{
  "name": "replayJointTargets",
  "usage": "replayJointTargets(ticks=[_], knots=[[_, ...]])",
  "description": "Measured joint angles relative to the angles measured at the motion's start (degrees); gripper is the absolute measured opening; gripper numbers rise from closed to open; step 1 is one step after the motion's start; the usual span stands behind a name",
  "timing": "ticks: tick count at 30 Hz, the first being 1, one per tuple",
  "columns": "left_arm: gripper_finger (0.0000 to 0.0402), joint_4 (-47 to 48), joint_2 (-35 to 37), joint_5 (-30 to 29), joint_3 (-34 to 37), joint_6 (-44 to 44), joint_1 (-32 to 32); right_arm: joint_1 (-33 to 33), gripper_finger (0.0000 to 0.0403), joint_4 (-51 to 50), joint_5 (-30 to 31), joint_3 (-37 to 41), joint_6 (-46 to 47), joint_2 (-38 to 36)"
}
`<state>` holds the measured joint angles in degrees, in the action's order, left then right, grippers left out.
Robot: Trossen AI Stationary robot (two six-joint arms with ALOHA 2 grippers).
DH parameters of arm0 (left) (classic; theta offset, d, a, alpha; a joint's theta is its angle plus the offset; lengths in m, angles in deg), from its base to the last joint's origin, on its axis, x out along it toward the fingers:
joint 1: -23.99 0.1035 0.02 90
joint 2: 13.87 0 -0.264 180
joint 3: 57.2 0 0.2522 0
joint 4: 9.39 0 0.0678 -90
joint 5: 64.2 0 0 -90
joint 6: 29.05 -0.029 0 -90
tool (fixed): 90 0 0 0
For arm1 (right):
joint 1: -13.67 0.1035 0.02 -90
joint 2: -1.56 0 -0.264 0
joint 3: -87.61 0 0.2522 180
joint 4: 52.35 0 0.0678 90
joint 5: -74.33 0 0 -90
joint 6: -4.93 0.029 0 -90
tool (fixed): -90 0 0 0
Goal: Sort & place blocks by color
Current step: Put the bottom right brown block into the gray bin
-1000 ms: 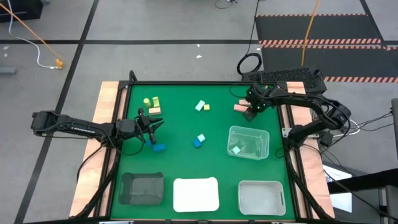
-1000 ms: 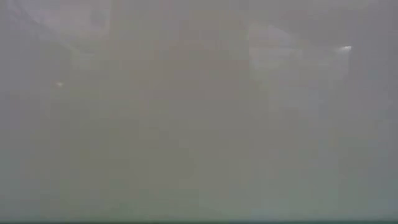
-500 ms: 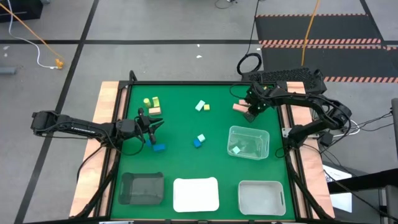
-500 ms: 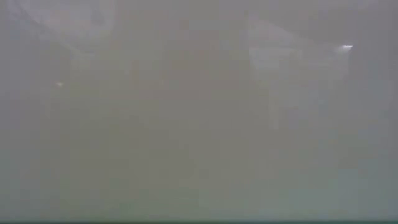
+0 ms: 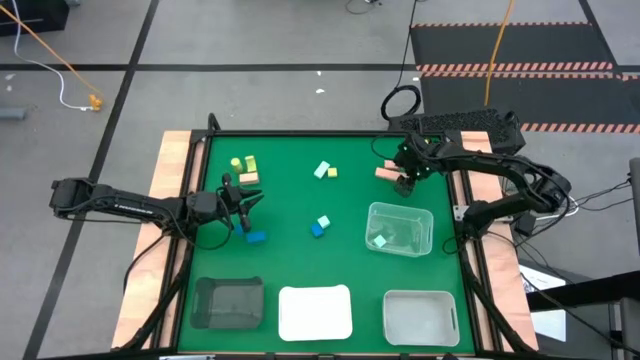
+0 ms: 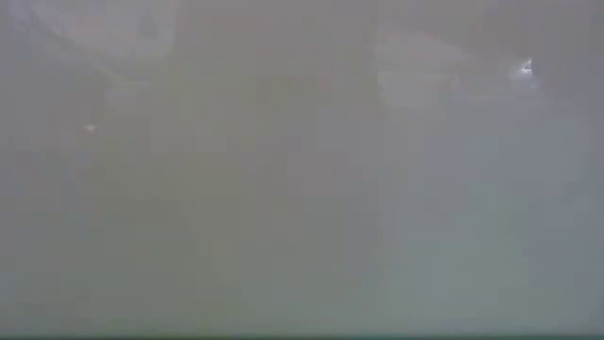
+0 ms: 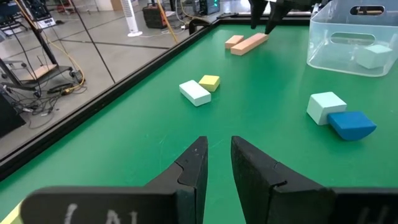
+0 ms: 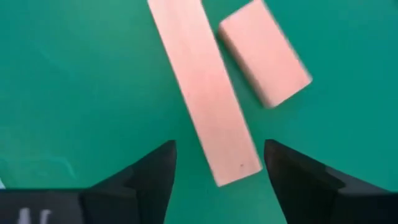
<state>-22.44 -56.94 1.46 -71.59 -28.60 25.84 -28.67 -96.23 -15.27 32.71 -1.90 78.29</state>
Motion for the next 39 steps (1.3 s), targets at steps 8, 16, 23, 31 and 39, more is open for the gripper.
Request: replayJointTargets(ticks=[8,16,23,31,39], knots=[[0.0072,0.0,0.0,0.0,0.0,0.0,0.0,0.0,0.0242,4.3,0.8,-0.1,0.2,3.2],[0.0072,0.0,0.0,0.0,0.0,0.0,0.0,-0.1,0.0240,5.6,0.5,-0.4,0.1,9.3],[0.0072,0.0,0.0,0.0,0.0,0.0,0.0,-0.1,0.0199,5.3,-1.8,-0.4,0.8,9.9],[0.0072,0.0,0.0,0.0,0.0,0.0,0.0,0.0,0.0111,4.1,-2.0,-0.3,2.4,9.6],[0.0072,0.0,0.0,0.0,0.0,0.0,0.0,0.7,0.0111,3.0,-8.2,0.0,9.3,-0.8]])
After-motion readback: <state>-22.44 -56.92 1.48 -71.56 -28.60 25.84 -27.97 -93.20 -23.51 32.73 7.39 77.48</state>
